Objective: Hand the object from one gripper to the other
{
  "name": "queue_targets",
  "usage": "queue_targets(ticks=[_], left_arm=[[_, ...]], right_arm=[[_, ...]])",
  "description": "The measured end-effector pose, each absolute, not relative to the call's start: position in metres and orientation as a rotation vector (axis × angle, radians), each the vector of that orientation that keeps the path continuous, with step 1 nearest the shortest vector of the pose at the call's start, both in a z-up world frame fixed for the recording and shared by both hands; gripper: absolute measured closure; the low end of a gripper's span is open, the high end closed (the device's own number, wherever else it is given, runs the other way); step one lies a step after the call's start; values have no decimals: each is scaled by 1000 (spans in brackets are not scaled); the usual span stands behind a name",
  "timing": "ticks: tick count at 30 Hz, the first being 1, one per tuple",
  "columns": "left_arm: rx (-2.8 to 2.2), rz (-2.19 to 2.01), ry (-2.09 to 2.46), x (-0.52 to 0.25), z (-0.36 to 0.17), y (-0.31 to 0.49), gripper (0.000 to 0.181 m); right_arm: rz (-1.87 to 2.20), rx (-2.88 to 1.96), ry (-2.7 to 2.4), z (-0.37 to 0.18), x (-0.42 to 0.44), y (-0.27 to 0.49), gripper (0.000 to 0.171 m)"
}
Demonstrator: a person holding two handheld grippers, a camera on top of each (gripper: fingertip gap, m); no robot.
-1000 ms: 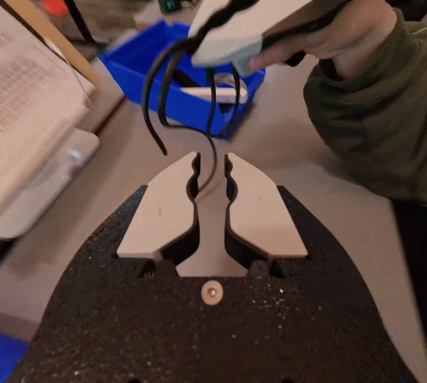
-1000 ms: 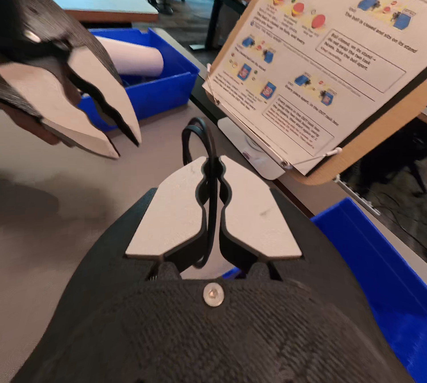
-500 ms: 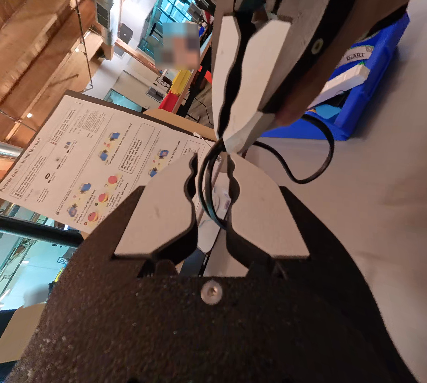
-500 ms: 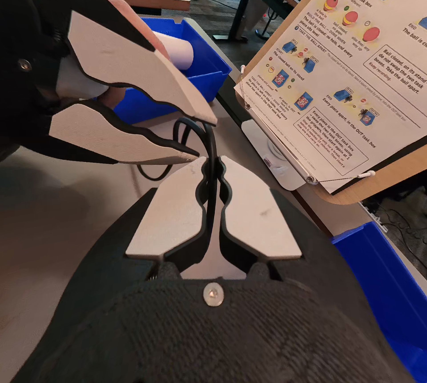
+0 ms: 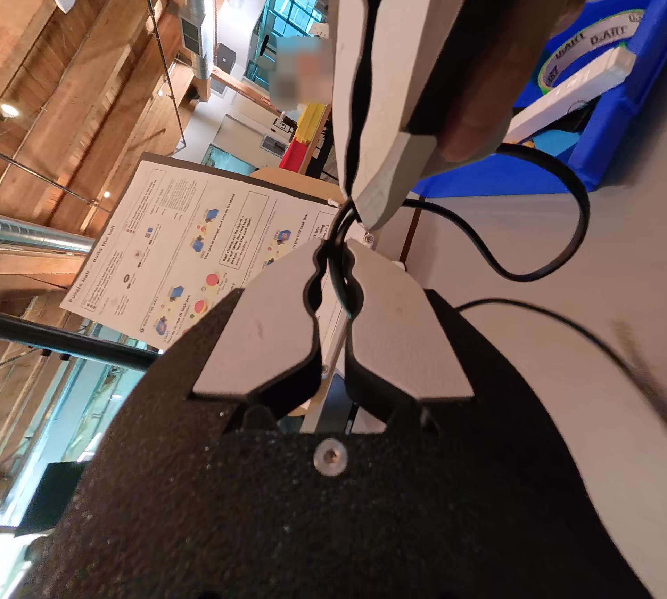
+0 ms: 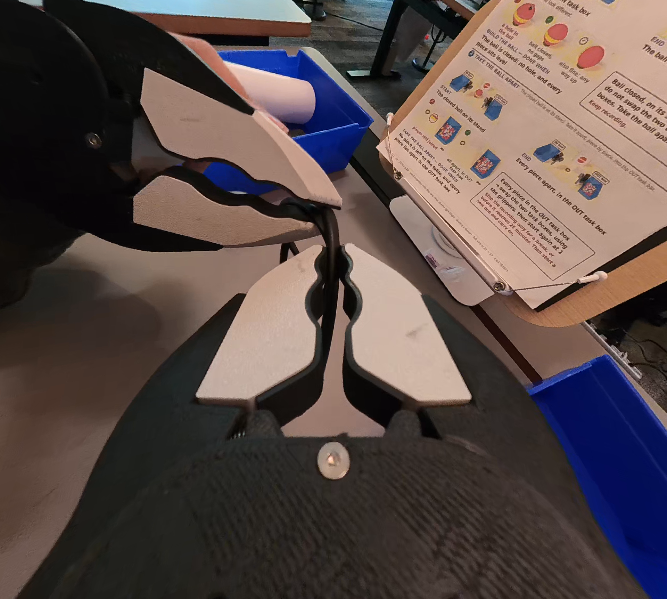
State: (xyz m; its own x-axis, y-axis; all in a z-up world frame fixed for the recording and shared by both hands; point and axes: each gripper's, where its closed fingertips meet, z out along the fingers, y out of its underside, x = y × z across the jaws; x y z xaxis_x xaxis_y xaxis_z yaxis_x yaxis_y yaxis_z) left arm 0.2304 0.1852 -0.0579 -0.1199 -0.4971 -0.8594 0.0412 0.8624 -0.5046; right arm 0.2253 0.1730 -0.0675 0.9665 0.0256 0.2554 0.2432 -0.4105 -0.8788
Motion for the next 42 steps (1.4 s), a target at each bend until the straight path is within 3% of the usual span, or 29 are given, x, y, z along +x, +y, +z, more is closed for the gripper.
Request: queue_targets(ticks=[3, 7, 9, 14, 19, 26, 33, 39, 42], left_arm=[[-449, -627, 1631, 232, -57, 186, 174], [-658, -1044, 1550, 228, -43, 199, 175], [-706, -1281, 1487, 219, -29, 203, 175], [-663, -1772, 1351, 193, 4, 201, 175], [-593, -2056, 1228, 178, 23, 196, 175], [-591, -2117, 1180, 177, 26, 195, 175], [-563, -2068, 1205, 174, 27, 195, 175], [-504, -2077, 1284, 169, 26, 181, 175], [-495, -2092, 1293, 169, 25, 178, 174]], right_arm=[[-242, -1923, -210, -59, 224, 172, 165], [-216, -1737, -270, -33, 219, 162, 130], [-141, -1613, -227, -15, 223, 151, 124], [163, -1338, 19, 18, 258, 118, 130], [359, -1427, -40, -1, 234, 135, 130], [675, -1653, -332, -44, 142, 177, 128], [632, -1663, -263, -53, 150, 192, 122], [700, -1657, -277, -59, 143, 197, 135], [759, -1643, -312, -59, 137, 195, 151]])
